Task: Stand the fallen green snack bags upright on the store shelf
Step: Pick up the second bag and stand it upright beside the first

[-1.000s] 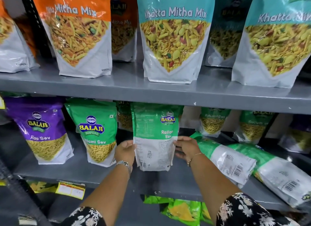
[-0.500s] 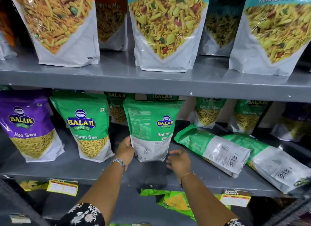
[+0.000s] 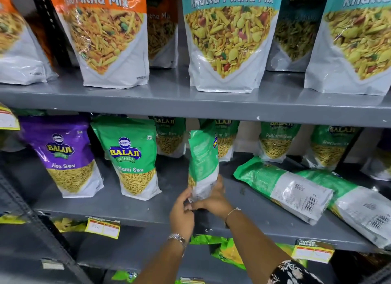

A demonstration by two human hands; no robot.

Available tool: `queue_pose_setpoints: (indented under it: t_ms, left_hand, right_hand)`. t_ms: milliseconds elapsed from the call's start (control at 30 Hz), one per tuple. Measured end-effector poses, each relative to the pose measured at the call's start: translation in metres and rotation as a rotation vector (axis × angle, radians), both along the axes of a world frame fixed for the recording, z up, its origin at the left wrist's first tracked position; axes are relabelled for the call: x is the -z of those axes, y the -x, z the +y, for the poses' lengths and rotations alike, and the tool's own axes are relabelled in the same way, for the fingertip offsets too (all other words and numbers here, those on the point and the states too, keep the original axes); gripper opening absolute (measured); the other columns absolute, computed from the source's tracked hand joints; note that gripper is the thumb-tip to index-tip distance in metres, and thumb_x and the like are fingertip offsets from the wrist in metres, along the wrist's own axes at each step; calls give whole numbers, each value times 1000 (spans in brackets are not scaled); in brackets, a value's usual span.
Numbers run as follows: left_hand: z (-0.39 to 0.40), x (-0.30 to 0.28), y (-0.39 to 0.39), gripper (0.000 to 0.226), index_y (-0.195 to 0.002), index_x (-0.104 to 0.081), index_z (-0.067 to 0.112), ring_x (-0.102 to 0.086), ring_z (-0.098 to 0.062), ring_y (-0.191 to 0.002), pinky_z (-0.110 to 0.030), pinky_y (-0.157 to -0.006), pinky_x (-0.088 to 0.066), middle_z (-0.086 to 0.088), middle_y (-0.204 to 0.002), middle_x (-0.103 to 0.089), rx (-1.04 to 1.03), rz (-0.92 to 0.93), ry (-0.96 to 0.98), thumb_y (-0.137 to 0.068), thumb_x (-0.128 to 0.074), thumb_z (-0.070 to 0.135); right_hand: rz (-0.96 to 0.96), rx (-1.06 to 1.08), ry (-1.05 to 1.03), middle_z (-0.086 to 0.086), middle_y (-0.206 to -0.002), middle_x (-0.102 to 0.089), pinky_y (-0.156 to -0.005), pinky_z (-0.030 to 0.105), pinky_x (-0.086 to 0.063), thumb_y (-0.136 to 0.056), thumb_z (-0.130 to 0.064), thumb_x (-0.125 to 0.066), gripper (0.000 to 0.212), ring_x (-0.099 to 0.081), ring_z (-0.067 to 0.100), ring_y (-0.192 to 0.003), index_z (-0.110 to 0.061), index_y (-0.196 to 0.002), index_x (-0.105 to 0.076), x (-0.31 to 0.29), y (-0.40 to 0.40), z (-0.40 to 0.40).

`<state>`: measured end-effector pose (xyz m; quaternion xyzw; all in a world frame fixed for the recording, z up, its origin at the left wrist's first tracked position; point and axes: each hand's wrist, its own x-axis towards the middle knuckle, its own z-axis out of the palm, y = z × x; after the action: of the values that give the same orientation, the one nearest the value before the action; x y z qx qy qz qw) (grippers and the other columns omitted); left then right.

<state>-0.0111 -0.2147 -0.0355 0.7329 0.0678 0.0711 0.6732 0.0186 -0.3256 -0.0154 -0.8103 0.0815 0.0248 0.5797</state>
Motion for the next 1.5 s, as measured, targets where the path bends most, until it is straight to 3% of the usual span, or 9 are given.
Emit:
queue_pose_setpoints:
  t_ms: [133, 433, 533, 700, 800, 1000, 1200, 1333, 1500]
  left_hand:
    - [-5, -1, 10, 66, -108, -70, 8, -63, -17, -103, -13, -88, -47, -6, -110, -70, 79, -11, -50, -67, -30, -26]
    - [29, -20, -42, 42, -121, -51, -12, -51, -19, -72, -2, -42, -34, -23, -106, -58, -118, 119, 270, -87, -27, -18]
    - [32, -27, -61, 51, -134, -43, -5, -49, -15, -76, -9, -48, -35, -21, -128, -51, 7, 155, 252, -88, -27, -19]
    - [14, -36, -90, 61, -146, -30, 15, -43, -24, -133, -27, -96, -39, -5, -152, -36, 191, 239, 265, -90, -38, -7]
    - [4, -40, -89, 45, -135, -44, 21, -59, -5, -92, -19, -68, -47, -4, -134, -54, 272, 268, 327, -94, -37, 6]
    - [11, -34, -75, 31, -114, -52, 25, -59, 1, -77, -21, -57, -48, 3, -106, -62, 180, 250, 359, -93, -37, 8]
    - [13, -38, -49, 33, -109, -57, 13, -65, 8, -50, -11, -38, -48, 8, -81, -71, 140, 253, 406, -84, -42, -1]
    - [8, -37, -47, 51, -127, -52, 5, -66, -27, -102, -26, -58, -51, -16, -123, -62, 68, 336, 344, -90, -21, -10]
    - [17, -33, -42, 50, -128, -49, 2, -64, -12, -63, -26, -58, -43, -19, -114, -63, 84, 244, 352, -87, -26, -16]
  right_hand:
    - [-40, 124, 319, 8, -130, -33, -105, 40, -38, -38, -46, -88, 132, -35, 30, -127, -21, -146, -16, 5, 0, -8]
    - [11, -17, 34, 4, -94, -61, -71, 28, -54, -65, 3, -77, 65, -58, 13, -76, -12, -117, -41, 10, -19, -61]
    - [90, -149, -28, 20, -113, -64, -88, 41, -51, -67, 10, -70, 71, -59, 22, -93, -11, -130, -42, 4, -29, -82]
    - [161, -281, 30, 7, -124, -62, -105, 48, -46, -68, 12, -69, 85, -56, 30, -119, -18, -140, -36, -5, -37, -93]
    - [159, -196, 39, 21, -137, -52, -105, 44, -44, -74, 10, -70, 86, -53, 32, -123, -9, -147, -28, -4, -28, -91]
    - [100, -70, -56, 9, -113, -63, -63, 24, -51, -83, -9, -70, 45, -59, 17, -95, -13, -123, -51, 8, 0, -74]
    - [140, 44, -219, 8, -109, -59, -70, 27, -49, -90, -6, -58, 33, -57, 22, -99, -9, -122, -50, 9, 3, -71]
    - [154, 89, -187, 4, -99, -58, -77, 32, -50, -92, -3, -51, 21, -55, 22, -96, -10, -111, -52, 5, 5, -63]
    - [62, 85, 109, 12, -126, -56, -97, 39, -46, -88, 0, -51, 48, -56, 32, -116, -11, -134, -45, -7, 18, -72]
